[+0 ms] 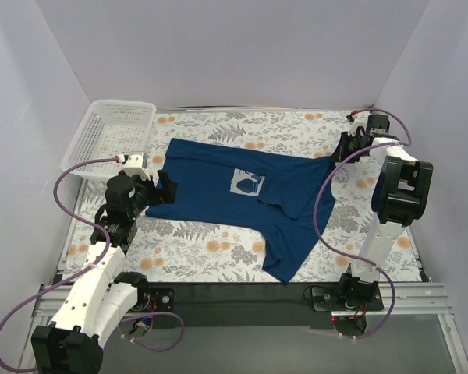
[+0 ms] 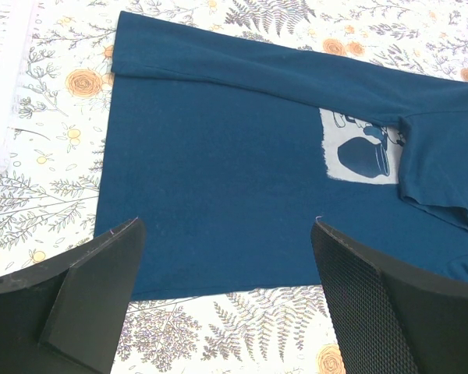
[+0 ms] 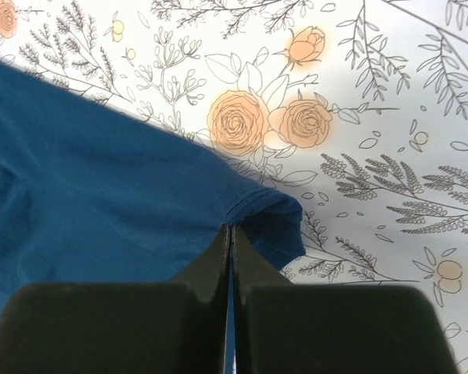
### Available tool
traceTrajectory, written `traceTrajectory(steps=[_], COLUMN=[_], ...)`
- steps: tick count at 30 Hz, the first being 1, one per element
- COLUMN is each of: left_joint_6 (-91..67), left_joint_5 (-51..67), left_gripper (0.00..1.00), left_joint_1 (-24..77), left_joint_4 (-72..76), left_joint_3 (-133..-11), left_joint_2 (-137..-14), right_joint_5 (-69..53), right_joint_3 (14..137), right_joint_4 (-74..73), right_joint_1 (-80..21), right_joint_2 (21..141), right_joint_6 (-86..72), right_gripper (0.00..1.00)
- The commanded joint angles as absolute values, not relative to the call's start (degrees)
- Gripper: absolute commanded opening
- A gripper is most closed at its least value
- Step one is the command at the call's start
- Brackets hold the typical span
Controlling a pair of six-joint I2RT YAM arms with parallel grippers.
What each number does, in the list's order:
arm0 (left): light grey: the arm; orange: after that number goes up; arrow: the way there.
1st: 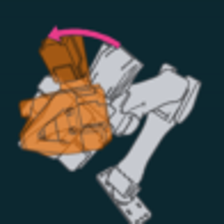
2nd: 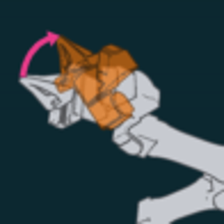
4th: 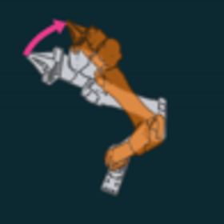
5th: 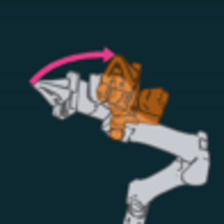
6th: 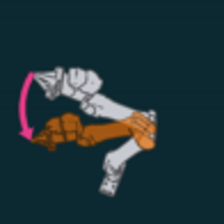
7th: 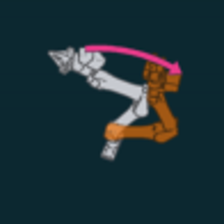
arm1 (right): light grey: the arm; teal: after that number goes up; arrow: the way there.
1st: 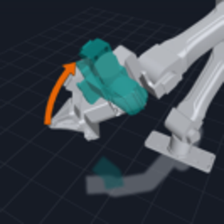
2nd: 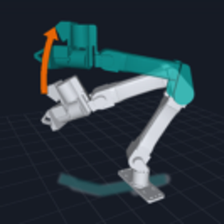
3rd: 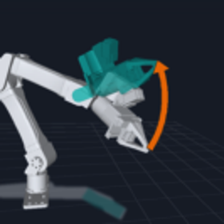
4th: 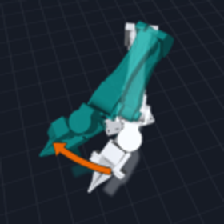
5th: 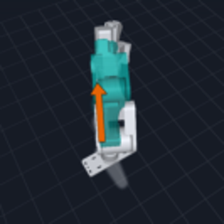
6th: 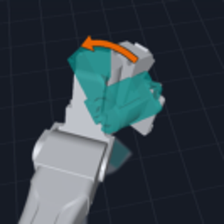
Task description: Fold and stack the t-shirts
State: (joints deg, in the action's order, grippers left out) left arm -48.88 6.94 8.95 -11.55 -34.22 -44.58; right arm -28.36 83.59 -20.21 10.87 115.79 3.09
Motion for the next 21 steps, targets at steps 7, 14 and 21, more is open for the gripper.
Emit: traceTrajectory(steps=[7, 14, 21], left_joint_6=[-48.69, -48.69, -48.6], left_joint_5=[7.82, 7.74, 7.82], left_gripper=[0.81, 0.81, 0.81], left_joint_1=[8.79, 8.88, 8.79], left_joint_4=[-10.72, -10.64, -10.72], left_joint_3=[-33.93, -34.01, -33.93], left_joint_2=[-45.09, -45.26, -45.61], right_joint_5=[-22.5, -22.24, -22.76], right_joint_3=[86.75, 87.54, 89.2], right_joint_4=[-18.11, -18.11, -18.11], right_joint_1=[11.34, 11.6, 12.13], right_joint_2=[117.6, 118.91, 119.88], right_joint_6=[5.27, 5.89, 5.63], right_gripper=[0.01, 0.05, 0.05])
